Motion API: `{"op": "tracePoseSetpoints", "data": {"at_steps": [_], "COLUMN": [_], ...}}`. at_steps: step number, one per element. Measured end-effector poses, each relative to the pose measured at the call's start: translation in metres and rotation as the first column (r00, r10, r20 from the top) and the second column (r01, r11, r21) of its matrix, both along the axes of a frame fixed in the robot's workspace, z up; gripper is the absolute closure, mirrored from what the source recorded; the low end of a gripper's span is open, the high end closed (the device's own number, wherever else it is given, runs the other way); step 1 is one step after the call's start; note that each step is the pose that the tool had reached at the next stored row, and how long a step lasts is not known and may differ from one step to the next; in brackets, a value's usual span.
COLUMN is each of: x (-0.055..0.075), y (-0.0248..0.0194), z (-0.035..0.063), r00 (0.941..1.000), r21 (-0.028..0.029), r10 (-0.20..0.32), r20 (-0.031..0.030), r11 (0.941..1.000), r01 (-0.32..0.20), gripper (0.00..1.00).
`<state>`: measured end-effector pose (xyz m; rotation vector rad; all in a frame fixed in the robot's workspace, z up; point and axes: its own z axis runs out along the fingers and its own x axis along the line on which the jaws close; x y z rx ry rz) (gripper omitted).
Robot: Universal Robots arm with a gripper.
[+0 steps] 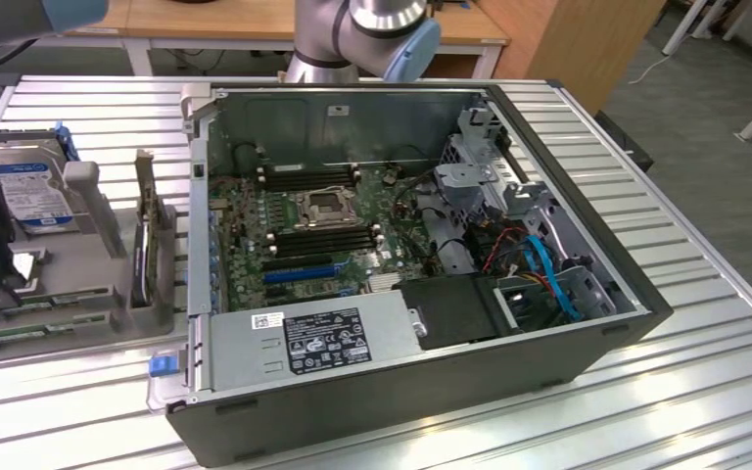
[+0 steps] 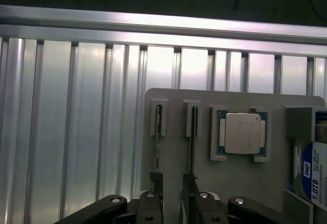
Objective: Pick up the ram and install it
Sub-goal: 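Pick up the ram and move it above insertion slot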
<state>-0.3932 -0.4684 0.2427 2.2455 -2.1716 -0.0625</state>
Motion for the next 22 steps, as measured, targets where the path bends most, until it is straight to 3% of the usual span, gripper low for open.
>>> {"op": "tracePoseSetpoints", "data": {"at_steps": [15,22], "x": [0.0,0.0], "y": [-0.0092,-0.0097], "z": [-0.0004,-0.0004], "r00": [1.0,1.0], "r21": [-0.0007,-0.0007], "r10": [0.0,0.0], "r20": [-0.0002,-0.0002], "r11": [1.0,1.0], "r01": [0.0,0.0], "gripper": [0.7,0.7]}}
